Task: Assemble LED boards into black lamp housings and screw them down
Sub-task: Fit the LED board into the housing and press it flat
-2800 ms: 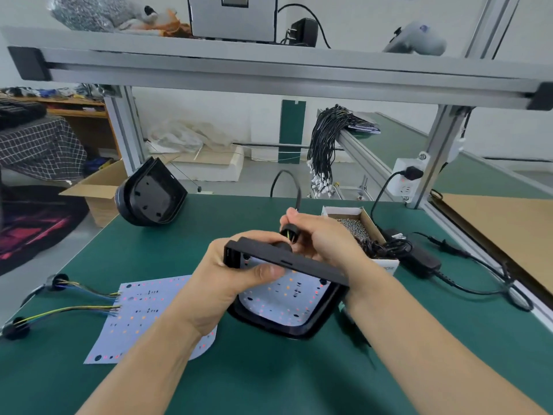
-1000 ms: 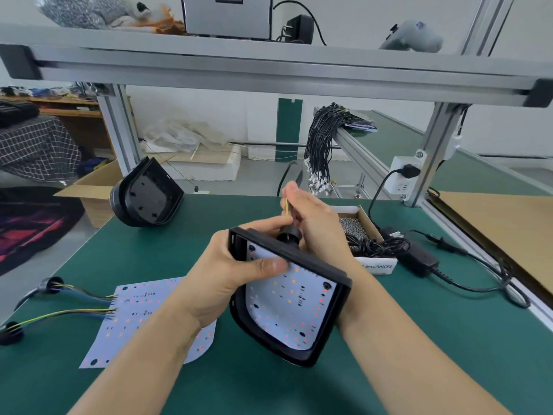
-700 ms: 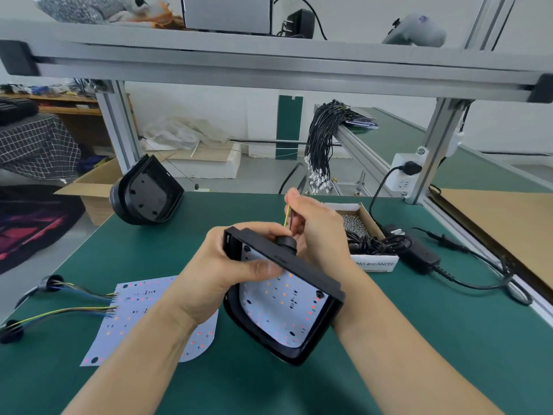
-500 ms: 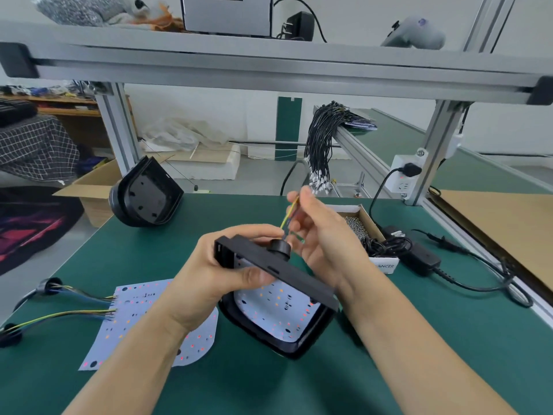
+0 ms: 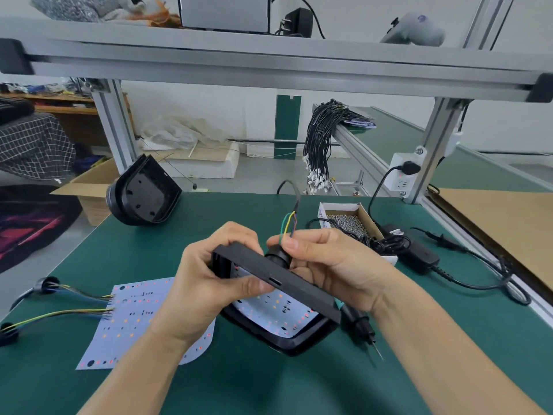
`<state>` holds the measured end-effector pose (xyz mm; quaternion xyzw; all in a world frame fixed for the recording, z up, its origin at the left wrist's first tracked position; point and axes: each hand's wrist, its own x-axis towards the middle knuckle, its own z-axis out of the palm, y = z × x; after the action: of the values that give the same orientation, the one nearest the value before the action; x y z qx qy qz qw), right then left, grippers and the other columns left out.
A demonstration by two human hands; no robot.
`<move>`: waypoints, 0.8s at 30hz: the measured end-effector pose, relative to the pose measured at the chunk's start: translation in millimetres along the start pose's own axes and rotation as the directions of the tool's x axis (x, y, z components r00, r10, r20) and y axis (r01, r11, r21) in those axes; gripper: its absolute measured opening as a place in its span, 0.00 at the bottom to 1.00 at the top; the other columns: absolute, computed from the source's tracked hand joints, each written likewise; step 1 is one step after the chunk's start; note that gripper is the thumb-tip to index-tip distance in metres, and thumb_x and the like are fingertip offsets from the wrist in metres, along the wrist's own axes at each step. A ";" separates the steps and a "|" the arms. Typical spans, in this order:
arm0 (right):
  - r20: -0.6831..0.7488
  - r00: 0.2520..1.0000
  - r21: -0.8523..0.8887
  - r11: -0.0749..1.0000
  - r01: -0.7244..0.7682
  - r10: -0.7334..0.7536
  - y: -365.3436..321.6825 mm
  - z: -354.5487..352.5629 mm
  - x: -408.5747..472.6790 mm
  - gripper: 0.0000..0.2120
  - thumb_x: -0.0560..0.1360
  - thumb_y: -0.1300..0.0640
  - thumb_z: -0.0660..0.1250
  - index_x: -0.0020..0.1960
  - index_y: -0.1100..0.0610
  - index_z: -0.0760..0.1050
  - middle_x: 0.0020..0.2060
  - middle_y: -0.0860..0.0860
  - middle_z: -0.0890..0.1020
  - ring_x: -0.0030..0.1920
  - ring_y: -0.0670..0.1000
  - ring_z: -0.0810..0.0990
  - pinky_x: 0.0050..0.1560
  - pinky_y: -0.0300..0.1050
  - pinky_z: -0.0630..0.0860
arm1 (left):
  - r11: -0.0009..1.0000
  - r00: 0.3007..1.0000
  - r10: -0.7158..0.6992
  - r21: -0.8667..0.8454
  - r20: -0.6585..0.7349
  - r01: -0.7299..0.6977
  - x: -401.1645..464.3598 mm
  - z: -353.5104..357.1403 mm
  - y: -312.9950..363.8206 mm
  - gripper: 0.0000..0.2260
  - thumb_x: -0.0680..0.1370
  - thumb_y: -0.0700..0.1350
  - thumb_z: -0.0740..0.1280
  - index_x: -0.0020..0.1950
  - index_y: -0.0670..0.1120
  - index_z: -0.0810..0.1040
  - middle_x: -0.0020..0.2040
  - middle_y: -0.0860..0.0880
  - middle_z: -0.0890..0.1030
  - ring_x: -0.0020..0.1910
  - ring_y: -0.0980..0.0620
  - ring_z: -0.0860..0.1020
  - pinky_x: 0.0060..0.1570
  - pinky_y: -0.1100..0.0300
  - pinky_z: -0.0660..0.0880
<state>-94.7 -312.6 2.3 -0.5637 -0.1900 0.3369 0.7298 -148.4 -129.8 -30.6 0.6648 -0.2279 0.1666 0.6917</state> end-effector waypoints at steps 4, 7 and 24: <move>0.017 1.000 0.043 0.999 0.004 -0.005 2.6 2.3 -3.7 0.15 0.72 0.58 0.65 0.55 0.64 0.75 0.28 0.44 0.81 0.26 0.39 0.77 0.31 0.30 0.74 | 1.000 1.000 0.007 -0.005 -0.022 -0.007 -0.8 -0.2 -2.3 0.18 0.60 0.54 0.81 0.37 0.45 0.78 0.38 0.51 0.74 0.36 0.52 0.71 0.39 0.66 0.69; 0.020 1.000 0.067 0.998 0.018 -0.020 9.2 5.2 -4.4 0.14 0.72 0.58 0.65 0.55 0.63 0.77 0.31 0.44 0.83 0.29 0.40 0.79 0.33 0.30 0.75 | 1.000 0.999 0.012 -0.018 -0.030 -0.013 -1.6 -1.4 -3.3 0.17 0.61 0.54 0.81 0.37 0.46 0.78 0.38 0.51 0.74 0.36 0.51 0.71 0.39 0.65 0.70; -0.044 0.998 -0.078 0.996 0.031 -0.035 1.3 15.3 -3.8 0.13 0.66 0.58 0.71 0.51 0.56 0.82 0.38 0.48 0.85 0.35 0.43 0.81 0.36 0.32 0.76 | 0.995 0.995 -0.092 -0.043 0.028 0.094 2.4 -10.4 -0.1 0.21 0.60 0.52 0.81 0.48 0.46 0.82 0.46 0.47 0.78 0.43 0.50 0.76 0.43 0.63 0.73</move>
<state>-107.9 -304.5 5.9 -0.5960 -0.1957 0.3042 0.7169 -145.3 -119.6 -29.5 0.6615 -0.2092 0.1205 0.7101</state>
